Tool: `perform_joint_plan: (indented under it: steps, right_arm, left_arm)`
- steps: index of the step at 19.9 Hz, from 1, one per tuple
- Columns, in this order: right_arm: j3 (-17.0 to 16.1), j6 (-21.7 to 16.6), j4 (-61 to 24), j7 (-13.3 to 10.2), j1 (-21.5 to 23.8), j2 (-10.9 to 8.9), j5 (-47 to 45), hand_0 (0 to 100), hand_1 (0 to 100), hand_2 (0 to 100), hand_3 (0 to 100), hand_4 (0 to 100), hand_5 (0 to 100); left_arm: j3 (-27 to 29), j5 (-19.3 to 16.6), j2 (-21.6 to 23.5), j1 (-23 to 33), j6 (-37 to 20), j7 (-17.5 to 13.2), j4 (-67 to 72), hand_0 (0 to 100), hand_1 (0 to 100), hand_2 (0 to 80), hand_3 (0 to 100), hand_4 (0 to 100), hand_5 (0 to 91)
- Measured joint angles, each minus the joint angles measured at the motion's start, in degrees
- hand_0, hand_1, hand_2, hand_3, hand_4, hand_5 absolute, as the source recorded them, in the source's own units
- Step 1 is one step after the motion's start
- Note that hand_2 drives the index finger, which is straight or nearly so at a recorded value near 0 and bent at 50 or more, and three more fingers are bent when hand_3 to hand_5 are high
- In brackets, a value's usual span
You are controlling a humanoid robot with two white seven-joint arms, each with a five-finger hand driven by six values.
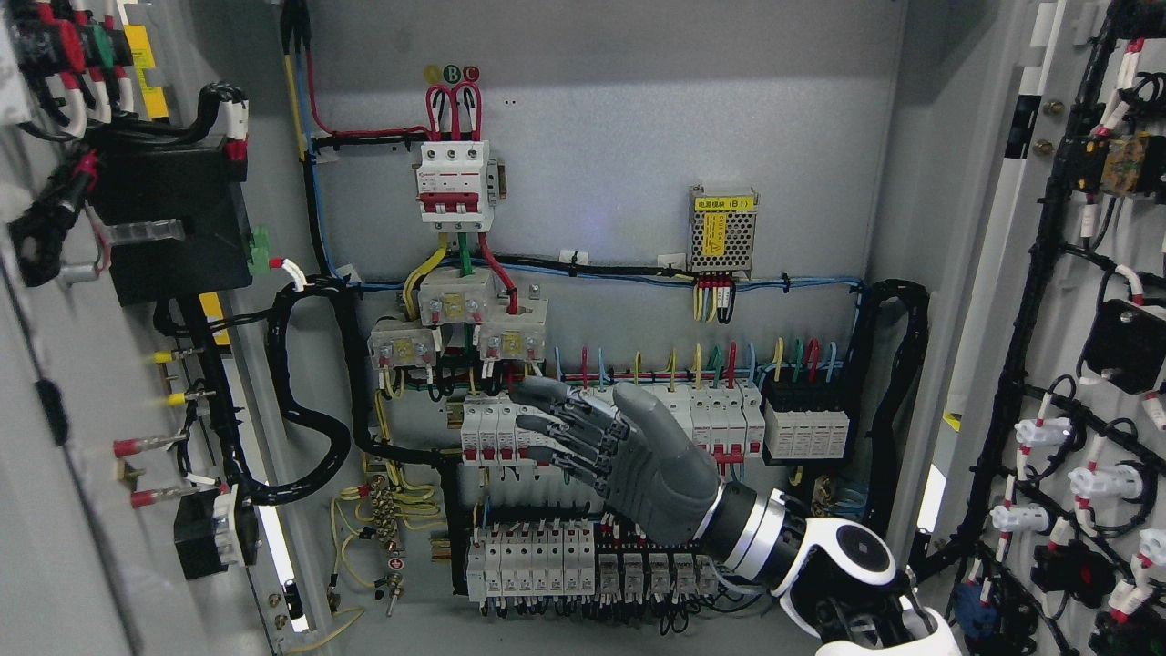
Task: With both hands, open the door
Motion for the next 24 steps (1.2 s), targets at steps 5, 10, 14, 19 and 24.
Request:
perform_joint_plan:
  steps: [5, 10, 14, 19, 24]
  right_arm:
    - [5.22, 0.13, -3.03, 0.07, 4.35, -0.27, 0.01, 22, 7, 0, 0, 0, 0]
    - [10.31, 0.2, -4.84, -0.59, 7.28, 0.36, 0.67, 22, 7, 0, 0, 0, 0]
    - [13.75, 0.2, -5.54, -3.22, 8.56, 1.86, 1.72, 22, 7, 0, 0, 0, 0]
    - [17.67, -0.14, -6.2, -4.05, 9.24, 3.68, 2.25, 22, 7, 0, 0, 0, 0]
    - [21.28, -0.32, -6.69, -4.27, 9.49, 5.1, 2.42, 22, 7, 0, 0, 0, 0]
  left_arm:
    - [0.0, -0.01, 0.0, 0.0, 0.0, -0.07, 0.0, 31, 11, 0.0, 0, 0, 0.0]
    - [0.0, -0.01, 0.0, 0.0, 0.0, -0.1, 0.0, 31, 11, 0.0, 0, 0, 0.0]
    - [0.0, -0.02, 0.0, 0.0, 0.0, -0.1, 0.0, 31, 11, 0.0, 0, 0, 0.0]
    - [0.0, -0.02, 0.0, 0.0, 0.0, -0.15, 0.0, 31, 11, 0.0, 0, 0, 0.0]
    - [0.0, -0.02, 0.0, 0.0, 0.0, -0.16, 0.0, 31, 11, 0.0, 0, 0, 0.0]
